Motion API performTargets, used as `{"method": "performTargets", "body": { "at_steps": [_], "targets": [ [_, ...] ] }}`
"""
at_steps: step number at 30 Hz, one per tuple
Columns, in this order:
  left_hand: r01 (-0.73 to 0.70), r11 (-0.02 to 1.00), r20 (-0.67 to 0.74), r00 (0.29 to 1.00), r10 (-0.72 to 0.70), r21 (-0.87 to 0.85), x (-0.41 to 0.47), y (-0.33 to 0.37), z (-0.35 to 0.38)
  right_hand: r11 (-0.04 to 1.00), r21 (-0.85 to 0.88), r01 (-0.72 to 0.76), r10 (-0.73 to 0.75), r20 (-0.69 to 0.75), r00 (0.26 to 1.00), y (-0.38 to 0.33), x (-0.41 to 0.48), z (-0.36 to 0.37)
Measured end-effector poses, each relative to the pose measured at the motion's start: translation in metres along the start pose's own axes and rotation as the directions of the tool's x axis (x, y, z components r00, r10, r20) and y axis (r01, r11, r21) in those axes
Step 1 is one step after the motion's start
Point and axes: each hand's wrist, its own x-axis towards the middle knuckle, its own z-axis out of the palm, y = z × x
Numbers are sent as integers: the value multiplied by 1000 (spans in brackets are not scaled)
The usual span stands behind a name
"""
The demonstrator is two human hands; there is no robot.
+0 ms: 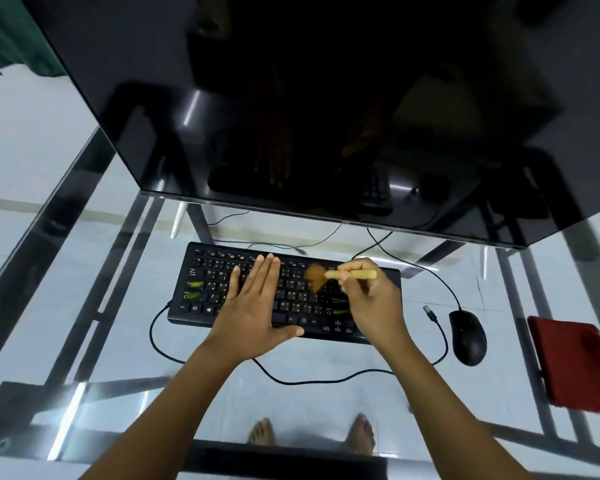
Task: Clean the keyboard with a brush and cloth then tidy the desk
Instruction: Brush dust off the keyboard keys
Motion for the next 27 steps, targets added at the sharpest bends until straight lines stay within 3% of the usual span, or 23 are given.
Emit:
{"method": "performTargets", "body": {
  "at_steps": [2, 4, 6, 8, 10, 13, 14, 18, 20, 22, 25, 27],
  "targets": [
    [2, 1000, 2, 1000, -2, 14, 0, 1, -1, 994, 107, 16, -10, -54, 998, 5, -6, -4],
    [7, 1000, 10, 1000, -7, 30, 0, 2, 0, 983, 171, -72, 55, 101, 993, 8, -12, -3],
    [17, 999, 22, 1000, -18, 48, 1, 3, 1, 994, 86, -65, 48, 182, 982, 13, -17, -3],
    [7, 998, 41, 999, -10, 65, 2, 6, 1, 997, 3, 76, -76, 27, 997, 17, -20, -6],
    [-15, 998, 49, 999, 12, 63, 3, 9, 1, 994, 73, 87, -84, -42, 996, 19, -21, -12],
    [-40, 998, 63, 997, 36, 57, 4, 15, 3, 988, 117, -99, 71, 229, 971, 17, -23, -14],
    [-48, 997, 69, 997, 44, 61, 5, 16, 3, 990, 91, -109, 84, 243, 966, 18, -24, -15],
    [-77, 995, 77, 994, 73, 57, 12, 28, 4, 992, 123, -25, 43, -150, 988, 19, -14, -24],
    [-90, 993, 83, 993, 84, 77, 13, 33, 6, 972, 222, -75, 102, -113, 988, 17, -6, -26],
    [-101, 992, 79, 992, 95, 77, 16, 38, 9, 985, 147, -94, 99, -29, 995, 19, -3, -28],
    [-128, 989, 92, 988, 120, 78, 22, 50, 11, 996, 49, -74, 84, -257, 963, 28, 3, -46],
    [-143, 987, 89, 987, 136, 73, 27, 59, 13, 970, 208, -127, 176, -236, 956, 35, 4, -60]
  ]
}}
